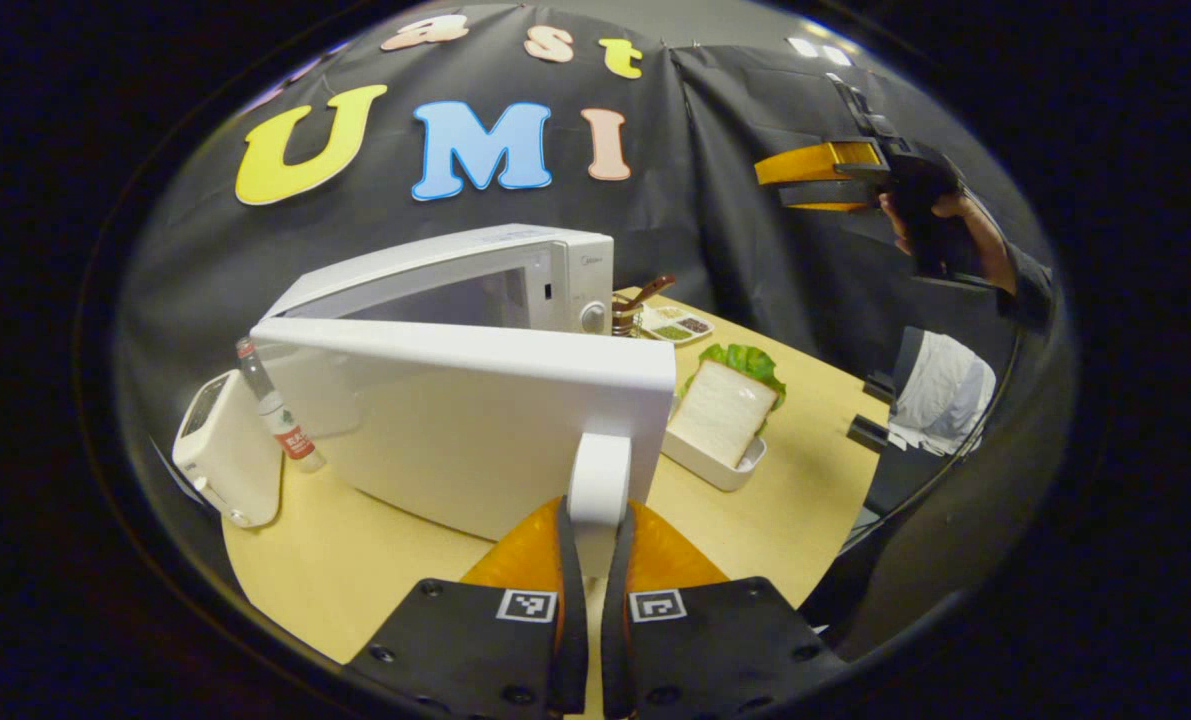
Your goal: Open the microwave oven with the left hand, put the food in, and close the microwave oven.
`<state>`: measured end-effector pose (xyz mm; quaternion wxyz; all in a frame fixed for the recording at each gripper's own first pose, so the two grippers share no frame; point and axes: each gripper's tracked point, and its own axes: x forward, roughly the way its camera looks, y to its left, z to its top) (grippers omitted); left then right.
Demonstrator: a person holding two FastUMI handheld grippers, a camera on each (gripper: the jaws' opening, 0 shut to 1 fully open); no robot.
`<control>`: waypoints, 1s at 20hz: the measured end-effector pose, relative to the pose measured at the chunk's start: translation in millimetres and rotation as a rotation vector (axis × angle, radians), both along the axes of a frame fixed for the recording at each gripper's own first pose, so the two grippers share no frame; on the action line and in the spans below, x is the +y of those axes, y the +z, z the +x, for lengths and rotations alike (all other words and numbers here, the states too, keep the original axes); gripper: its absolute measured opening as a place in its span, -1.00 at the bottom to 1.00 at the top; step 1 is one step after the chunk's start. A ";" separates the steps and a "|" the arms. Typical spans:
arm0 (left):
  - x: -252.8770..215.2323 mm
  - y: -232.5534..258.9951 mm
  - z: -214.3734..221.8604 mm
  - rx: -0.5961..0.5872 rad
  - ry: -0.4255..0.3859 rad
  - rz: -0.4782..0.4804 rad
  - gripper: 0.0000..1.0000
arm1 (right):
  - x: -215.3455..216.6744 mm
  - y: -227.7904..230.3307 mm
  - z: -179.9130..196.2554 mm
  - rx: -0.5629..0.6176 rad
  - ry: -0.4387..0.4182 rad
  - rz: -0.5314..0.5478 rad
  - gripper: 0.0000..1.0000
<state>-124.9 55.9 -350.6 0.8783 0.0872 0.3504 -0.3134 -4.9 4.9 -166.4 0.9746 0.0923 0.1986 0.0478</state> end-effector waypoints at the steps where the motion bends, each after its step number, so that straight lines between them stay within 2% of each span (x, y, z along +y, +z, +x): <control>1: 11.4 0.4 -7.6 0.007 -0.008 0.004 -0.78 | 1.1 -5.6 -1.0 0.016 -0.008 0.015 0.96; 4: 44.0 5.0 -22.6 0.033 -0.019 0.016 -0.75 | 5.2 -24.9 -0.6 0.070 -0.015 0.032 0.96; 7: 69.3 6.8 -33.7 0.045 -0.027 0.030 -0.74 | 2.3 -51.3 0.2 0.133 -0.036 -0.011 0.96; 12: 107.7 7.2 -44.5 0.044 -0.037 0.062 -0.75 | 13.6 -99.7 -10.1 0.279 0.001 0.012 0.96; 16: 146.4 13.0 -49.7 0.026 -0.009 0.073 -0.80 | -2.3 -151.8 -23.1 0.407 -0.003 -0.004 0.96; 17: 154.7 11.8 -50.0 0.015 0.001 0.081 -0.75 | -7.6 -167.6 -28.9 0.450 -0.007 -0.012 0.97; 20: 180.6 12.9 -50.3 0.010 0.030 0.092 -0.75 | -1.0 -208.4 -42.4 0.546 0.022 0.029 0.96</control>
